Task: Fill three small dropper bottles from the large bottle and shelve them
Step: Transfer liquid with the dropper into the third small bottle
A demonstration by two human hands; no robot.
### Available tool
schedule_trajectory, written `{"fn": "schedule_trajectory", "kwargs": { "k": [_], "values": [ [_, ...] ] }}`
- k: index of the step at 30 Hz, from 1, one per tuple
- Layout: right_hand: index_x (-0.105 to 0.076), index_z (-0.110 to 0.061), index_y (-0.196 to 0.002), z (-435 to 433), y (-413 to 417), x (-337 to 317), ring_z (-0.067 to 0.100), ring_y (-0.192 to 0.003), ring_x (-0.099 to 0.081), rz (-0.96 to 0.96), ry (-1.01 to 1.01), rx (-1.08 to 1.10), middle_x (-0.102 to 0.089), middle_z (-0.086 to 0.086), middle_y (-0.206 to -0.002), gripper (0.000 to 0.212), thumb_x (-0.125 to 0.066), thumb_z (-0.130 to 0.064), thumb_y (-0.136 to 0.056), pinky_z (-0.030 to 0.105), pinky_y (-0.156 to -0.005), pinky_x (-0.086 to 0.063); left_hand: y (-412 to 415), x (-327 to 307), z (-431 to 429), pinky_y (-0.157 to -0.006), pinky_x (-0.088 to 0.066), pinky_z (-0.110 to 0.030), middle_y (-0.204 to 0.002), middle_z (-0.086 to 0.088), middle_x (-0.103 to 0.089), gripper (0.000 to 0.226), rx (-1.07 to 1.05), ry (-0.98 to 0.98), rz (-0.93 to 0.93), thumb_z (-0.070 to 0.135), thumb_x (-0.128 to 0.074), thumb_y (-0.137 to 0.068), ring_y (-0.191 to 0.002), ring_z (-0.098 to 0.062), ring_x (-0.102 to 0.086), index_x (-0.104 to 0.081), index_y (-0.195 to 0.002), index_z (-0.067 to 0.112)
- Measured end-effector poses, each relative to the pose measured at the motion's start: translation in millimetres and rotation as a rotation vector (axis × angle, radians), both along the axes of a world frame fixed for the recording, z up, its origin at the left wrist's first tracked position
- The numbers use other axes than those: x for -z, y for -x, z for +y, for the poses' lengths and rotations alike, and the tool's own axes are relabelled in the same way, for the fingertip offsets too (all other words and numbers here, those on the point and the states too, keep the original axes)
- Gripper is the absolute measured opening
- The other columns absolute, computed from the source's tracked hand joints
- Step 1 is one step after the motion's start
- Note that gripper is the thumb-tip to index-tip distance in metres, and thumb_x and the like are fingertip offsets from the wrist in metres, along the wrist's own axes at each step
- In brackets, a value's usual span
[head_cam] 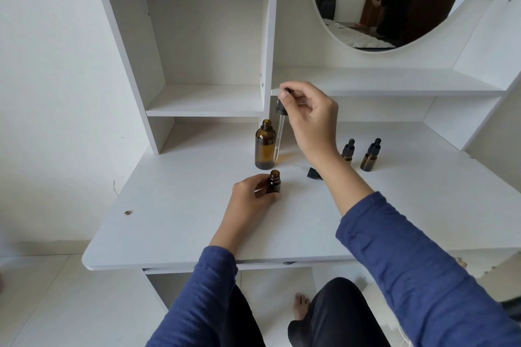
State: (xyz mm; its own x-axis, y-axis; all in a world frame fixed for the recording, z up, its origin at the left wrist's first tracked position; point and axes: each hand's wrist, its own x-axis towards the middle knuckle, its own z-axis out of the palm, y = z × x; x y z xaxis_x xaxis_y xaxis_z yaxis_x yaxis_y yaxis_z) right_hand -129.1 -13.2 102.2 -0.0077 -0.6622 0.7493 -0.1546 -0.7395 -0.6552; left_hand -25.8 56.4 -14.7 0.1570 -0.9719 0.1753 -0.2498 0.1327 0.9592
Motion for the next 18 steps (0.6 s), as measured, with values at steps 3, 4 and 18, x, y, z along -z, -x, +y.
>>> {"fn": "schedule_trajectory", "kwargs": {
  "k": [3,4,18],
  "values": [
    [-0.068,-0.006,-0.090,3,3,7,0.009,-0.071,-0.063,0.014,-0.007,-0.001,-0.065,-0.001,-0.075,0.009,-0.060,-0.006,-0.085,0.020,-0.068,-0.053,0,1,0,-0.080,-0.049,-0.008,-0.094,0.000,-0.068,0.028,-0.005,0.000,0.011,-0.003,-0.068,-0.077,-0.086,-0.007,-0.065,-0.065,-0.096,0.018],
    [-0.068,-0.006,-0.091,4,3,9,0.009,-0.071,-0.063,0.013,-0.014,-0.006,-0.065,-0.002,-0.076,0.009,-0.060,-0.006,-0.085,0.021,-0.068,-0.053,0,1,0,-0.079,-0.049,-0.007,-0.093,0.000,-0.068,0.028,-0.005,-0.001,0.013,-0.003,-0.068,-0.077,-0.084,-0.005,-0.064,-0.065,-0.096,0.017],
    [-0.067,-0.003,-0.077,5,3,24,-0.004,-0.064,-0.056,0.123,-0.074,-0.043,-0.062,-0.005,-0.068,0.007,-0.062,0.001,-0.080,0.008,-0.064,-0.045,1,1,-1,-0.073,-0.046,-0.003,-0.091,0.006,-0.066,0.029,-0.005,0.003,0.027,-0.005,-0.067,-0.077,-0.074,0.013,-0.062,-0.064,-0.096,0.017]
  ]
}}
